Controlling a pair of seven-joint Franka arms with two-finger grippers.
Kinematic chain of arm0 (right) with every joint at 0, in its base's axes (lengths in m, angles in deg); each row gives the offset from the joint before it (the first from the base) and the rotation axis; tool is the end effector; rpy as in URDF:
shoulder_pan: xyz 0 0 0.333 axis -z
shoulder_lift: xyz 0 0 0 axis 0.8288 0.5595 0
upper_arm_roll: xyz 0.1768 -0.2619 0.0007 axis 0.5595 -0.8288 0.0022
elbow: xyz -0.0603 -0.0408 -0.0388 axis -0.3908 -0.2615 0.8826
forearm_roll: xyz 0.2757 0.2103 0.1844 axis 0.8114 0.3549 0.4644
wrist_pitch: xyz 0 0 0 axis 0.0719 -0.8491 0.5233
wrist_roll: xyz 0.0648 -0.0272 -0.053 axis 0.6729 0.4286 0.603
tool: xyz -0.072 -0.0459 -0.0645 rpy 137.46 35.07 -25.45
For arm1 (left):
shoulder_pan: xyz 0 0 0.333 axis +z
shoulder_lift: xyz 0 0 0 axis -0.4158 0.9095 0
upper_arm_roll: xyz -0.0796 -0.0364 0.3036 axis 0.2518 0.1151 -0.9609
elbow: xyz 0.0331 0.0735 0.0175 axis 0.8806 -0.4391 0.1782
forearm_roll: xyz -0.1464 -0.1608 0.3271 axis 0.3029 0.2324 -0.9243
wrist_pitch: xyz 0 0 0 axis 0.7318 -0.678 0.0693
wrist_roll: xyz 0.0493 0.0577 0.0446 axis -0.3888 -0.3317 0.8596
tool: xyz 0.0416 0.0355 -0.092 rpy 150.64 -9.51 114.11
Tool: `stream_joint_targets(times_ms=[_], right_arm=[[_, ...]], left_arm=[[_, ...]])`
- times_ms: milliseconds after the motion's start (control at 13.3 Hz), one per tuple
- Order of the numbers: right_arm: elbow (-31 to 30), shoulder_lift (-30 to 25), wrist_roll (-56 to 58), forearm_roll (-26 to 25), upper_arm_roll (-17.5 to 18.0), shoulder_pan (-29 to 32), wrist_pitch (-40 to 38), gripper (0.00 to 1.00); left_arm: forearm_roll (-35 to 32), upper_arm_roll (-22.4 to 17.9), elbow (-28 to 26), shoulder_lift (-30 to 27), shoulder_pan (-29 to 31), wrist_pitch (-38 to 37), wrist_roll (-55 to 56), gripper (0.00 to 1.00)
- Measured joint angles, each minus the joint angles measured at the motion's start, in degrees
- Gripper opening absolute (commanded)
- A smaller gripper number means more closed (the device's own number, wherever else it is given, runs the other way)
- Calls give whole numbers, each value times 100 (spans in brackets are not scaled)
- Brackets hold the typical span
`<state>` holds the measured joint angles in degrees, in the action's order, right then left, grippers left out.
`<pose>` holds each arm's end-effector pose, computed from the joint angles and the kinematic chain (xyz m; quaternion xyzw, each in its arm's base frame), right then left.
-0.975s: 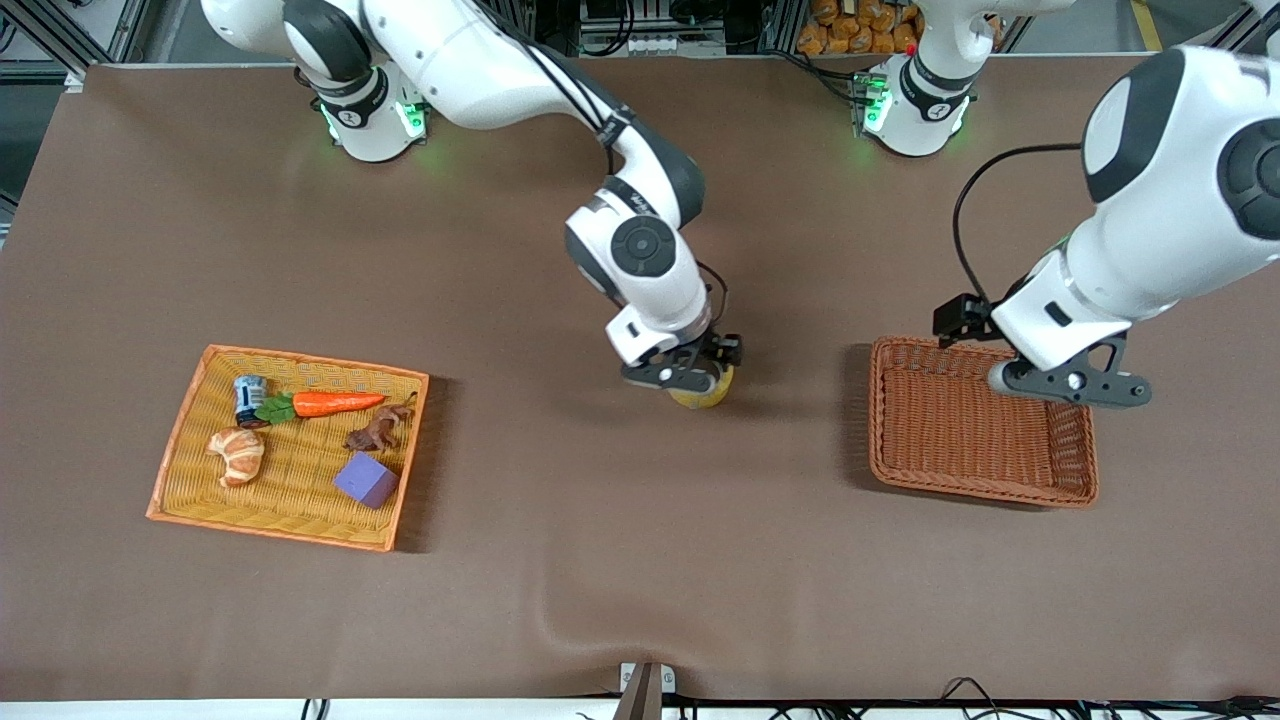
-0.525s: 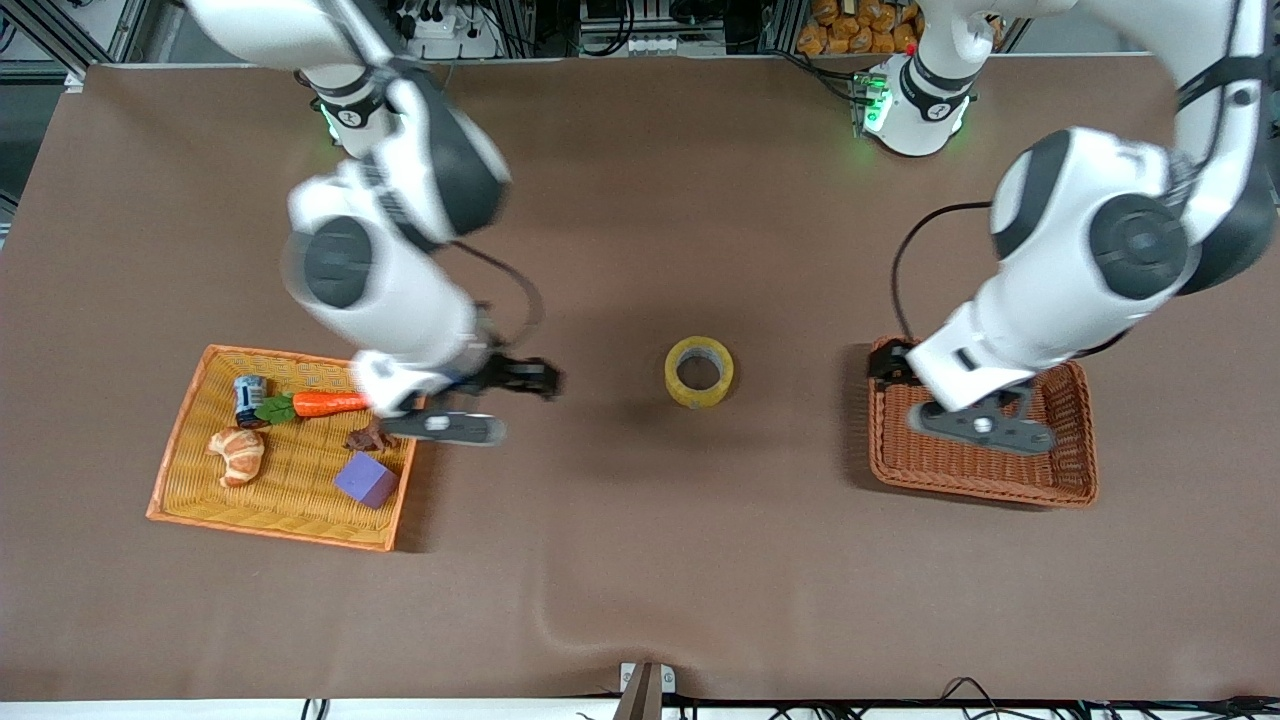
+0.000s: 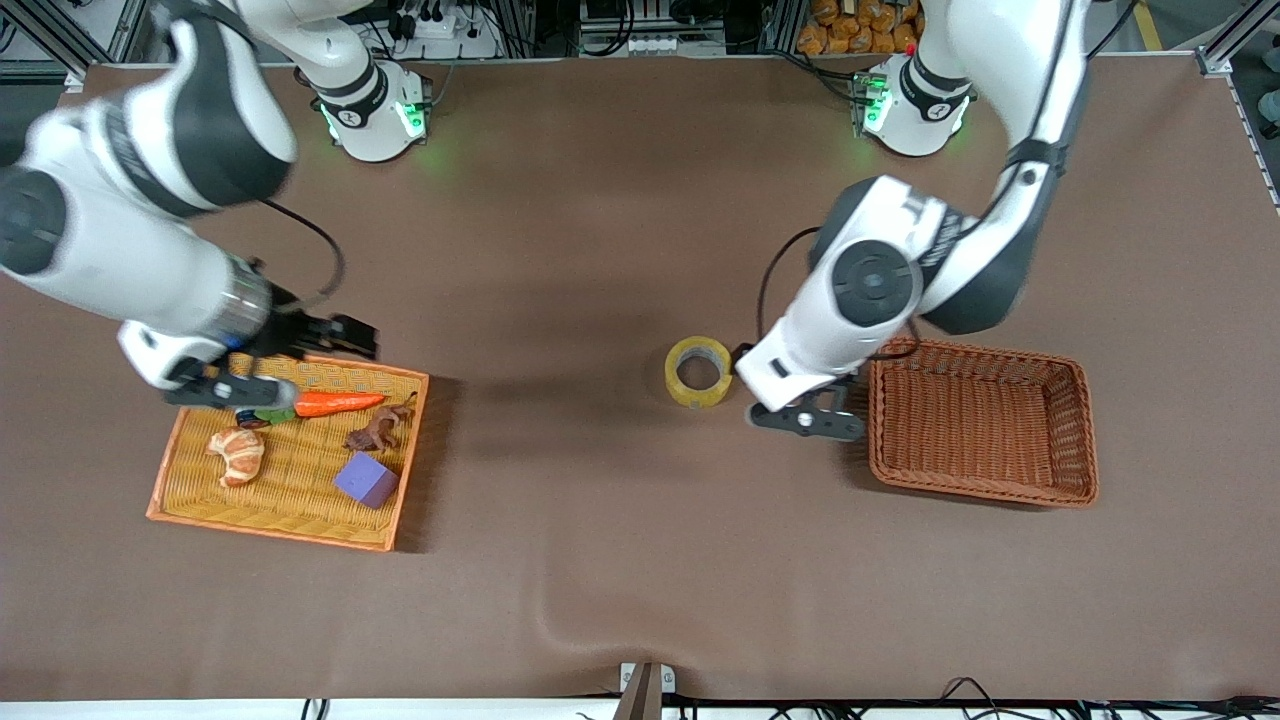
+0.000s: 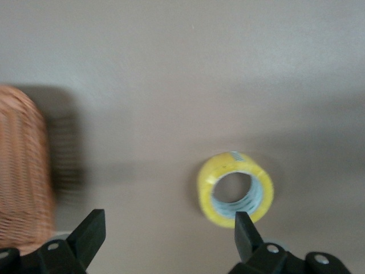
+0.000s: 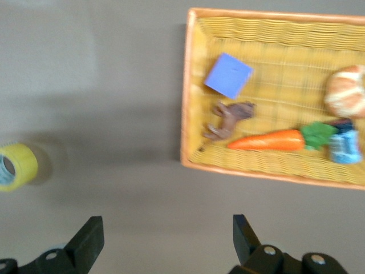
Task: Transfer tape with both arms
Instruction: 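Withdraw the right gripper while the left gripper reaches down to the tape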
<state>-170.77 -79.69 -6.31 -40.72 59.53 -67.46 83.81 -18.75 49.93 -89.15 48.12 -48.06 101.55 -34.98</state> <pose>0.5992 0.1116 0.5301 -0.9969 0.0114 0.0483 0.0610 0.6000 -0.3672 0.3712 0.9984 -0.0365 -0.0414 0.0156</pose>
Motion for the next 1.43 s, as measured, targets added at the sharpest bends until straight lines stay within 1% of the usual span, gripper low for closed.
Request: stream_joint_targets(times_ms=[75,150,300,375,525,675,825,900,975,1125,1200,1425], right_arm=[[-21,-219,197,-69,-4,196,-154,100],[-64,-426,295,-113,-7,407,-250,100],[-134,-759,451,-159,-10,900,-335,100],[-156,-883,623,-159,-13,1104,-392,100],[-244,-1118,799,-271,-11,1250,-595,100],[-332,-1261,801,-593,40,1249,-687,100],[-502,-1285,990,-723,41,1358,-686,100],[-598,-1284,1293,-727,36,1486,-649,100],[-683,-1282,1515,-727,29,1605,-596,100],[-739,-1283,1656,-727,29,1681,-548,100],[-737,-1288,1656,-727,44,1680,-548,100],[-586,-1292,1657,-729,57,1680,-844,100]], left_arm=[[0,1,-106,125,-131,192,315,100],[0,0,-342,214,-253,521,541,100],[0,-1,-1038,255,-402,1330,821,100],[0,-1,-1349,242,-418,1603,891,100],[0,-27,-1822,210,-400,2007,903,100],[0,-40,-2088,184,-373,2209,903,100],[-16,-39,-2172,178,-377,2275,903,100],[-101,-35,-2194,178,-381,2286,903,84],[-228,-32,-2220,178,-382,2290,903,60],[-302,-31,-2253,178,-388,2302,903,19],[-302,-26,-2252,178,-394,2333,903,0],[-302,-6,-2234,178,-413,2388,992,0]])
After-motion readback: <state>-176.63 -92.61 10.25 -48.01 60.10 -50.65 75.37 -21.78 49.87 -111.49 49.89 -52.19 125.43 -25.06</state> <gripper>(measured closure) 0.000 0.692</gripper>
